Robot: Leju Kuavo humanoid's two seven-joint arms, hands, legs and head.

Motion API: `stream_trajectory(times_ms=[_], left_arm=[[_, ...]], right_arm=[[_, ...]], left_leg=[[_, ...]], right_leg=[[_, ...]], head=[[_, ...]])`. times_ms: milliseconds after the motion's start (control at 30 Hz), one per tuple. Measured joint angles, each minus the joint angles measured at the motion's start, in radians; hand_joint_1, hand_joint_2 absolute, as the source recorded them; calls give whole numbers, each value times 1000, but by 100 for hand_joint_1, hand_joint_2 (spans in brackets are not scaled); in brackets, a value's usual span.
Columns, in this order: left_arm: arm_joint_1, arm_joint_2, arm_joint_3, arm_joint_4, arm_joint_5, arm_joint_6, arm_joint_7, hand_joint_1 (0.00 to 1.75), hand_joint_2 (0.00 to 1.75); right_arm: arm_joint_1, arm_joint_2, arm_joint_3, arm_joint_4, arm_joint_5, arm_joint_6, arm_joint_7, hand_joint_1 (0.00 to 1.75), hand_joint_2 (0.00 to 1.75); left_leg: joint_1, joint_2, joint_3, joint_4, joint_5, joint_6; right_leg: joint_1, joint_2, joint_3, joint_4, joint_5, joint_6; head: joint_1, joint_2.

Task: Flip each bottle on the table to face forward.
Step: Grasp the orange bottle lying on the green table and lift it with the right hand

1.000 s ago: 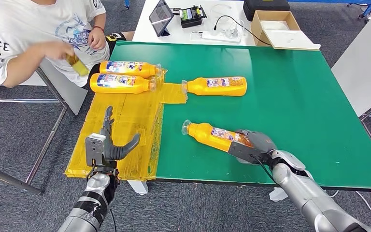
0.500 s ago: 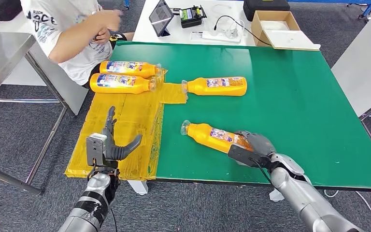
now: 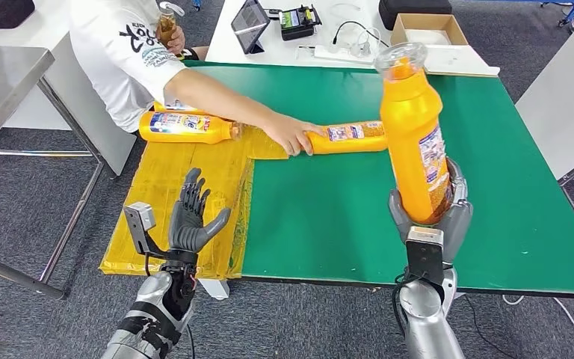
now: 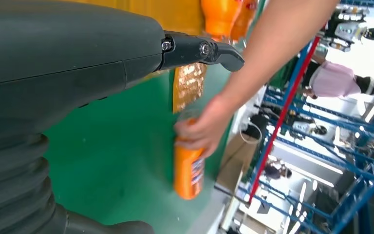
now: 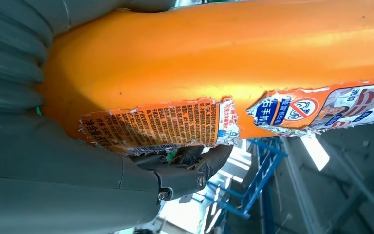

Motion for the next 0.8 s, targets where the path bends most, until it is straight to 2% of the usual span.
stream_trajectory(times_ms=[233, 600, 700, 800], left_arm=[[21, 10, -39, -46, 57, -47, 17, 0, 175], [34, 29, -60, -76, 108, -108, 31, 0, 175], [34, 34, -67, -76, 143, -166, 43, 0, 175], [33, 41, -85, -75, 168, -228, 52, 0, 175]], right_arm=[[23, 29, -42, -19, -20, 8, -18, 175, 175], [34, 42, -56, -12, -28, 43, -21, 175, 175], [34, 45, -54, 6, -5, 69, -26, 175, 175], [32, 58, -27, 61, 73, 40, -38, 175, 175]], left_leg=[[0, 0, 0, 0, 0, 0], [0, 0, 0, 0, 0, 0], [0, 0, 0, 0, 0, 0], [1, 0, 0, 0, 0, 0]], right_leg=[[0, 0, 0, 0, 0, 0], [0, 0, 0, 0, 0, 0], [0, 0, 0, 0, 0, 0], [0, 0, 0, 0, 0, 0]], head=[[0, 0], [0, 0], [0, 0], [0, 0]])
